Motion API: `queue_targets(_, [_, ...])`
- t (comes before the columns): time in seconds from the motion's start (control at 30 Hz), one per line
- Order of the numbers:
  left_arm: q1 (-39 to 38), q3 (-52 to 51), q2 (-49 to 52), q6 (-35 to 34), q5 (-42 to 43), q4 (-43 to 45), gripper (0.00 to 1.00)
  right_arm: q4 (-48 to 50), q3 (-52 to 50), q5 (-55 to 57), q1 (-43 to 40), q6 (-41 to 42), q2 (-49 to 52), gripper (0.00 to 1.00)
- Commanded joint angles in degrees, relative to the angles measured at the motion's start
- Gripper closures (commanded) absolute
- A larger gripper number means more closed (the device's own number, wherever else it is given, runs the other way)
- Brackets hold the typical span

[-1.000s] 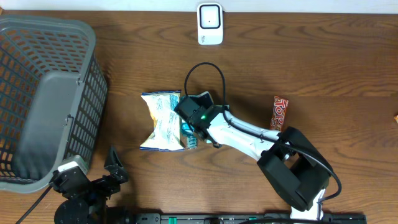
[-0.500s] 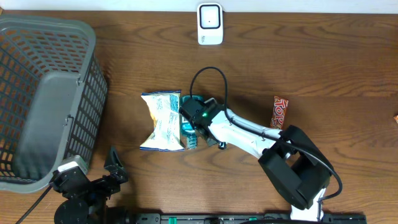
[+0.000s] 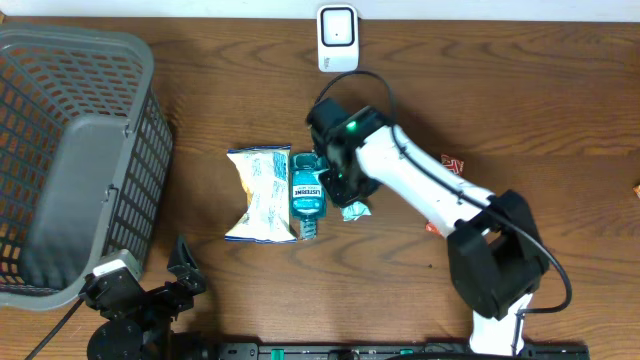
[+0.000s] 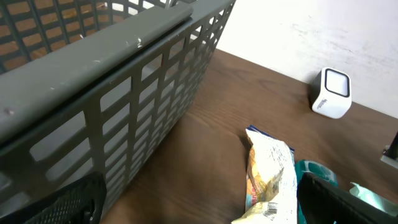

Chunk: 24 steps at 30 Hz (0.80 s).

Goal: Scan the item barcode

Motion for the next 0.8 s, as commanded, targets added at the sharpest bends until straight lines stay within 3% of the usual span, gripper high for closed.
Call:
queue_targets(0.0, [0.28, 0.00, -0.39, 0.09, -0.72, 0.02, 0.02, -1.18, 0.37, -24.22, -5.29, -15.13, 0.50, 0.79])
queue_targets(0.07, [0.28, 0.00, -0.39, 0.09, -0.74, 0.04, 0.02, -1.36, -0.90, -34.01, -9.68, -20.63, 0.50, 0.74])
queue_targets(0.2, [0.28, 0.00, -0.39, 0.09, -0.72, 0.02, 0.02, 0.11, -4.59, -45.48, -14.45, -27.34, 0.50, 0.75])
queue_targets(0.33, [0.28, 0.00, -0.39, 0.09, -0.74, 0.02, 0.02, 4.52, -9.75, -48.61, -16.83, -29.46, 0.50, 0.73])
queue_targets(0.43, [0.28, 0.00, -0.39, 0.09, -0.74, 0.02, 0.02, 5.81, -11.58, -45.27, -17.18, -27.17, 0.50, 0.68])
queue_targets(0.6, [0.28, 0.00, -0.39, 0.09, -0.74, 0.02, 0.02, 4.94, -11.23, -43.17, -15.47, -24.22, -1.20, 0.48])
queue_targets(0.77, [0.28, 0.00, -0.39, 0.09, -0.74, 0.02, 0.02, 7.48, -11.04, -24.72, -11.58, -3.91, -4.15, 0.54])
